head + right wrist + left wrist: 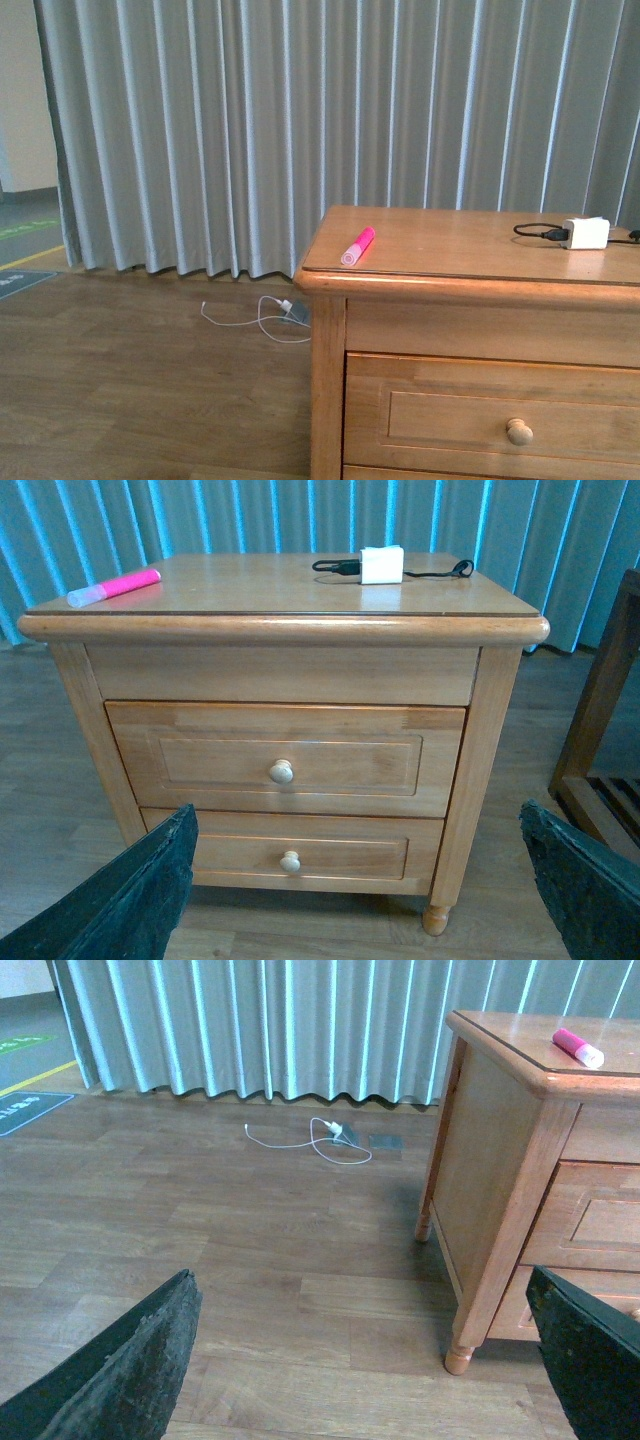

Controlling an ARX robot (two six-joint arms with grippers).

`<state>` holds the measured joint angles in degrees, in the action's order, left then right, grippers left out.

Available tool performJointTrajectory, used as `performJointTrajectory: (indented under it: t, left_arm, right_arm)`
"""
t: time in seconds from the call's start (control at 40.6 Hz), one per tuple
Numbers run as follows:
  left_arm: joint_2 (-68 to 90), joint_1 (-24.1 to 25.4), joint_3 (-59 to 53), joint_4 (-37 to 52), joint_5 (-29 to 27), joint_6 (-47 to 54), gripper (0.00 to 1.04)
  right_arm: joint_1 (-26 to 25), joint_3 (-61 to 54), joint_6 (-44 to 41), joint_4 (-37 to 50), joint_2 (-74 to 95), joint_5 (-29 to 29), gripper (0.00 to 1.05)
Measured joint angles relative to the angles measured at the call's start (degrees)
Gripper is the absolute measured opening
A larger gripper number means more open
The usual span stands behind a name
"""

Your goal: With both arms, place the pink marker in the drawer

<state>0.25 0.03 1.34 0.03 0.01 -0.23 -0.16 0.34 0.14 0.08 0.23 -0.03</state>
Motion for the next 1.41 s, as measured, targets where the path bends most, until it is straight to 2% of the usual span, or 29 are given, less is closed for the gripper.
performJointTrajectory:
  t: [1.405]
  left_arm:
    - [0.00,0.00,0.00,0.00,0.00,-0.02,0.99]
  right_arm:
    - [0.00,0.00,0.02,0.00,0.00,0.00,0.96]
